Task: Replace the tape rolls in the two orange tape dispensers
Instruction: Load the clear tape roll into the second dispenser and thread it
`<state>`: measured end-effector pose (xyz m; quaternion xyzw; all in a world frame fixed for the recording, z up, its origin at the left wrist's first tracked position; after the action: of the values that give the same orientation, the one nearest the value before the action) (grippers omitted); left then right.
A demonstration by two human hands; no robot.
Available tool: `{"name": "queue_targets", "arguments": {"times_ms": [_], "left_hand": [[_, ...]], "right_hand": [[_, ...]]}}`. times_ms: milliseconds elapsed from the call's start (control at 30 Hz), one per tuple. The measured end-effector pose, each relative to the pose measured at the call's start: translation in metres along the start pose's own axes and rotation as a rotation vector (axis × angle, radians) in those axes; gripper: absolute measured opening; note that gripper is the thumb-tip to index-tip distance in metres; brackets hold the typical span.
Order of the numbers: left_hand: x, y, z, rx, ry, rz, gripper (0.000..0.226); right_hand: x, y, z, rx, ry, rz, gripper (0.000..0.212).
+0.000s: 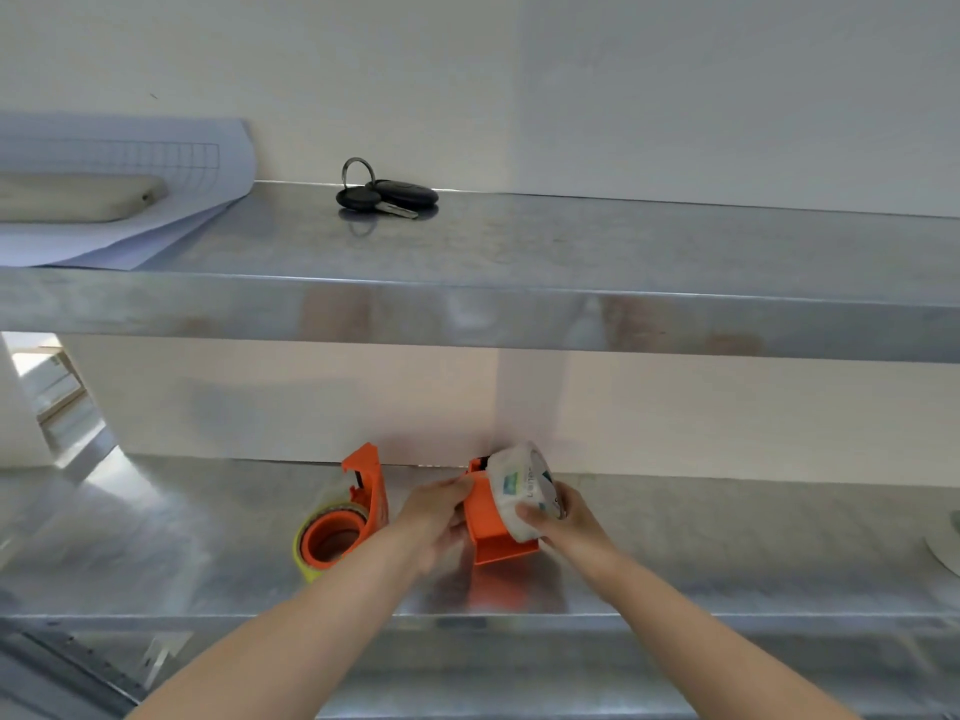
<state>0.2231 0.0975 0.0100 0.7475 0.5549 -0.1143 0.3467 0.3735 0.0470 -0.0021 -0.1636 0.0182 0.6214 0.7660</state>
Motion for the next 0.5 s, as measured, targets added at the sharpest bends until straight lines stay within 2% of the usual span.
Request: {"name": "queue_targets", "arguments": {"times_ms": [133, 233, 333, 367, 400, 500], "left_hand": [[-0.001, -0.002, -0.009, 0.023, 0.025, 0.020, 0.020], [-0.008, 0.003, -0.011, 0.113, 0.063, 0.056, 0.021], [-0.013, 0.001, -0.011, 0.135, 0.090, 0.056, 0.024], [-0.014, 0.000, -0.011, 0.134, 0.093, 0.048, 0.025], [-0.015, -0.002, -0.011, 0.130, 0.092, 0.041, 0.026], [-0.019, -0.005, -0.007, 0.083, 0.067, 0.048, 0.028]], "right_hand": [[-0.002, 0.015, -0.005, 0.007, 0.039, 0.036, 0.058], [-0.004, 0.026, -0.002, -0.044, 0.012, 0.047, 0.057], [-0.006, 0.030, 0.000, -0.015, 0.010, 0.057, 0.039], [-0.008, 0.031, 0.001, -0.008, 0.018, 0.062, 0.040], [-0.009, 0.034, 0.002, -0.005, 0.033, 0.081, 0.046], [-0.009, 0.043, -0.003, 0.013, 0.077, 0.148, 0.084]]}}
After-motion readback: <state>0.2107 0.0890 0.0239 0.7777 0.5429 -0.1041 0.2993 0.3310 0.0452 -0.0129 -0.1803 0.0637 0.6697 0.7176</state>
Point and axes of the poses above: each hand's wrist, its own x-axis towards the middle knuckle, its own y-axis out of the palm, z = x × y, the point moved 7 cm from there along x, towards the middle knuckle, and after that the axes turned 5 degrees about -x, right-handed, at the moved point
